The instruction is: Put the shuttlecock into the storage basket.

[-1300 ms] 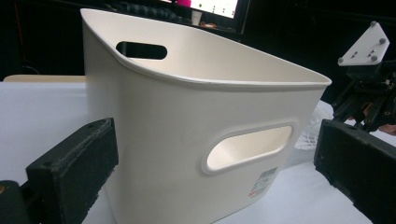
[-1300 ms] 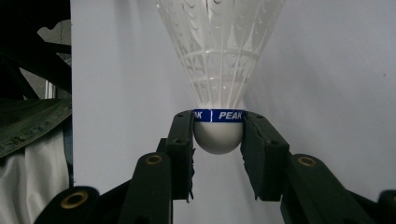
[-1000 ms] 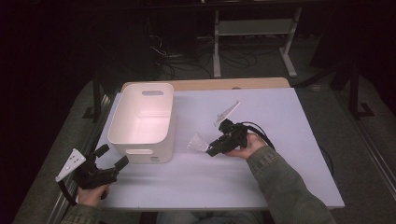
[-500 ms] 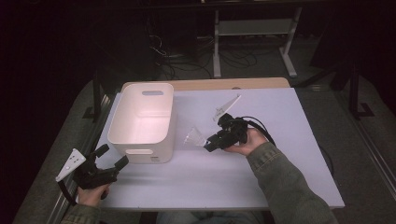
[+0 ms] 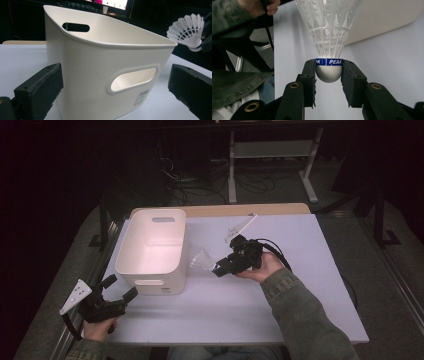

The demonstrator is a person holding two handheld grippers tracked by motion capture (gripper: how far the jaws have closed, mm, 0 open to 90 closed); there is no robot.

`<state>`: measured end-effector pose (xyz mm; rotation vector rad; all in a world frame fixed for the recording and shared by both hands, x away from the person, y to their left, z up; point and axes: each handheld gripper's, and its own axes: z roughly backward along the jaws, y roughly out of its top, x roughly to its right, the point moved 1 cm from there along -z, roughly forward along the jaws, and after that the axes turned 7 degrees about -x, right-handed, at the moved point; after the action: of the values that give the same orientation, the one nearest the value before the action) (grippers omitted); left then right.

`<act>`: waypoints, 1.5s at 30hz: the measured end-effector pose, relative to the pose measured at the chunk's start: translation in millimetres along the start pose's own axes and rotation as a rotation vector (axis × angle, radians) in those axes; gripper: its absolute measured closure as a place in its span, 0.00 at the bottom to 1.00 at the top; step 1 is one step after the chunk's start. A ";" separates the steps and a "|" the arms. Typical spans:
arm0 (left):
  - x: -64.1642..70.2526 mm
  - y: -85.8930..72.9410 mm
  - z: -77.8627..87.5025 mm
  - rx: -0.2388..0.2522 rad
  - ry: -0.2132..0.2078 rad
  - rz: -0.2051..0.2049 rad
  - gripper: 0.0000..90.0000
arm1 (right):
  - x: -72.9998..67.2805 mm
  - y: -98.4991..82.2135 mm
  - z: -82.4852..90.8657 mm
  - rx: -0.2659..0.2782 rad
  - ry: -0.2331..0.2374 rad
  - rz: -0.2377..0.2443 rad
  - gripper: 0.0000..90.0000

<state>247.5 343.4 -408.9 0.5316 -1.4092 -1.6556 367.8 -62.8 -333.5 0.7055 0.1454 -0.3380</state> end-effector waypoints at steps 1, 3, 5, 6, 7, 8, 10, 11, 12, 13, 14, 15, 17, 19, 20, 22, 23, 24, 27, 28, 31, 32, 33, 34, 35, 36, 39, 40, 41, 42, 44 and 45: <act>0.0 0.1 0.0 0.001 0.000 0.000 0.00 | 0.8 1.2 1.5 0.011 -0.001 0.012 0.71; -0.1 0.2 0.0 0.001 0.000 -0.002 0.00 | -0.1 3.8 5.4 0.013 -0.005 0.001 0.71; 0.0 0.1 0.0 0.001 0.000 -0.002 0.00 | 0.0 6.5 8.5 0.025 -0.001 0.007 0.71; -0.1 0.2 0.1 0.001 0.001 -0.004 0.00 | -0.8 7.7 10.0 0.027 0.001 -0.002 0.71; 0.0 0.3 0.1 0.001 0.002 -0.003 0.00 | -0.7 9.6 11.7 0.039 0.000 0.000 0.71; -0.3 0.3 0.0 0.001 0.001 -0.006 0.00 | -0.7 11.2 13.1 0.046 -0.001 -0.002 0.71; 0.2 0.0 -0.1 0.000 0.000 0.000 0.00 | -1.9 14.9 15.2 0.052 -0.001 -0.013 0.71; 0.2 0.1 -0.2 0.001 -0.003 -0.002 0.00 | -0.9 16.6 15.0 0.057 -0.006 0.004 0.71; 0.4 0.2 -0.1 0.003 -0.003 -0.001 0.00 | -1.3 18.5 15.4 0.050 0.001 0.003 0.71; 0.4 0.2 0.2 0.001 0.001 -0.002 0.00 | -2.0 20.6 15.5 0.045 -0.001 -0.001 0.71; 0.3 0.1 0.3 0.002 -0.001 -0.002 0.00 | -2.4 22.6 15.0 0.050 -0.006 0.004 0.71; 0.2 0.1 0.2 0.001 -0.002 0.000 0.00 | -3.1 24.9 14.8 0.049 -0.007 0.002 0.71; -0.4 0.1 0.2 0.002 -0.002 -0.004 0.00 | -4.0 29.2 14.5 0.050 -0.005 0.007 0.71; -0.6 0.1 0.0 0.001 -0.002 -0.003 0.00 | -4.3 33.8 14.4 0.061 -0.005 0.018 0.71; -0.4 -0.1 -0.1 0.000 -0.002 0.003 0.00 | -5.3 35.1 15.1 0.057 -0.003 0.006 0.71; -0.7 0.0 -0.1 0.000 -0.001 0.000 0.00 | -5.1 39.4 15.8 0.065 -0.007 0.007 0.71; -0.6 0.0 -0.1 0.001 0.000 0.002 0.00 | -5.9 41.7 16.1 0.065 -0.003 -0.002 0.71; -0.6 0.0 0.0 0.001 -0.001 0.002 0.00 | -5.1 42.8 15.9 0.067 -0.008 0.006 0.71; 0.0 0.0 0.1 0.001 -0.001 0.001 0.00 | -5.8 47.5 16.5 0.073 -0.014 0.006 0.71; 0.0 0.1 0.1 0.000 -0.002 -0.001 0.00 | -5.8 49.0 16.5 0.073 -0.018 0.010 0.71; -0.6 -0.1 0.1 0.000 -0.003 -0.001 0.00 | -7.5 53.5 15.9 0.072 -0.015 0.000 0.71; -0.7 -0.1 0.1 -0.001 -0.003 -0.001 0.00 | -7.1 54.6 15.5 0.068 -0.018 0.005 0.71; -0.5 -0.1 0.1 -0.001 -0.003 -0.001 0.00 | -7.1 55.8 15.1 0.068 -0.018 0.005 0.71; -0.4 -0.1 0.1 -0.001 -0.003 0.000 0.00 | -6.6 57.0 14.8 0.069 -0.018 0.007 0.71; -0.2 -0.1 0.1 0.001 -0.003 0.001 0.00 | -6.7 58.2 14.6 0.070 -0.014 0.002 0.71; -0.1 0.0 0.1 0.001 -0.002 0.000 0.00 | -6.7 59.4 14.6 0.070 -0.009 0.001 0.71; 0.2 0.0 0.2 0.002 -0.006 0.003 0.00 | -6.7 62.7 14.2 0.077 -0.002 -0.001 0.71; 0.4 -0.1 0.1 0.004 -0.006 0.003 0.00 | -6.9 63.7 14.1 0.074 -0.001 -0.007 0.71; 1.1 0.1 -0.3 0.011 -0.007 0.012 0.00 | -6.8 65.1 13.5 0.077 0.000 -0.005 0.71; -0.1 -0.1 0.9 -0.006 0.000 -0.003 0.00 | -6.4 66.2 12.9 0.074 -0.003 -0.002 0.71; -0.3 -0.2 0.8 -0.004 -0.002 -0.002 0.00 | -5.8 68.8 11.4 0.068 -0.002 -0.006 0.71; -0.4 -0.2 1.0 -0.005 -0.002 -0.003 0.00 | -5.0 70.4 10.5 0.070 -0.002 -0.006 0.71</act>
<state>246.9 344.3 -409.0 0.5296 -1.4056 -1.6621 388.0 -18.5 -281.5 0.7737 0.1342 -0.3503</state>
